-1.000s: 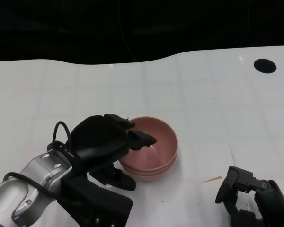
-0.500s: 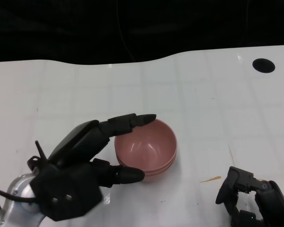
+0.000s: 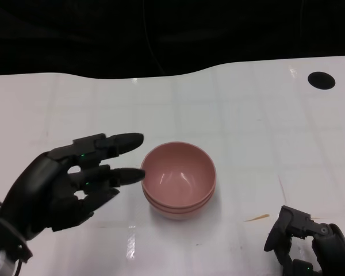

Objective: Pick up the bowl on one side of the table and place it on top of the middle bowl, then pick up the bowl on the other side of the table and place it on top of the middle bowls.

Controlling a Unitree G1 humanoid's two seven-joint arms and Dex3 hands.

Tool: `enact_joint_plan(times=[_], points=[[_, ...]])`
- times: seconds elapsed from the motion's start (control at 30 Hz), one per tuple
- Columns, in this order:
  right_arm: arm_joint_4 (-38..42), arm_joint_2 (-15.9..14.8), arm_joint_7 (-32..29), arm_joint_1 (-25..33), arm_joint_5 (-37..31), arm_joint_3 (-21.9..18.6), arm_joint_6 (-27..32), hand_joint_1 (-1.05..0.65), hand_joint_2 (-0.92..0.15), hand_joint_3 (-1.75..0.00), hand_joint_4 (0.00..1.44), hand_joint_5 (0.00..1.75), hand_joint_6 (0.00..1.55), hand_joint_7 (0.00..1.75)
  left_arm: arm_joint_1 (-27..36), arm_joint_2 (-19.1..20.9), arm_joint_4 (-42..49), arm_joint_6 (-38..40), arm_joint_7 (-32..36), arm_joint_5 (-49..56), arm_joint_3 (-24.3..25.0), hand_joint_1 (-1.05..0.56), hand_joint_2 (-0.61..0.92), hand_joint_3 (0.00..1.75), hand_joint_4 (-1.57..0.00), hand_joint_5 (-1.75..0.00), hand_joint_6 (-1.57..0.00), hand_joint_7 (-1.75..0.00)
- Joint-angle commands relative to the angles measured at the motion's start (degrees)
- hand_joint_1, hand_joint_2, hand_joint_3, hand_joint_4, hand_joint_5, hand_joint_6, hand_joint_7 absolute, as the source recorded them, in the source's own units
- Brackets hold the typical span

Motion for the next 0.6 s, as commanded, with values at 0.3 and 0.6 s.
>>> enact_joint_plan(times=[0.3, 0.6], points=[[-0.48, -0.91, -0.41, 0.49, 0.57, -0.78, -0.04, -0.20, -0.62, -1.06, 0.88, 1.75, 0.73, 1.58, 5.67, -1.83, 0.25, 5.37, -2.83, -13.33, 9.13, -0.44, 0.92, 0.30, -0.87, -0.70, -0.97, -0.16], [-0.91, -0.86, -0.61, 1.09, 0.40, -0.80, -0.01, -0.20, -0.62, -1.07, 0.88, 1.75, 0.72, 1.58, 9.66, -4.55, 1.52, 2.60, -3.55, -12.95, 10.87, -0.14, 0.58, 0.96, -0.65, -1.51, -1.10, -0.24]])
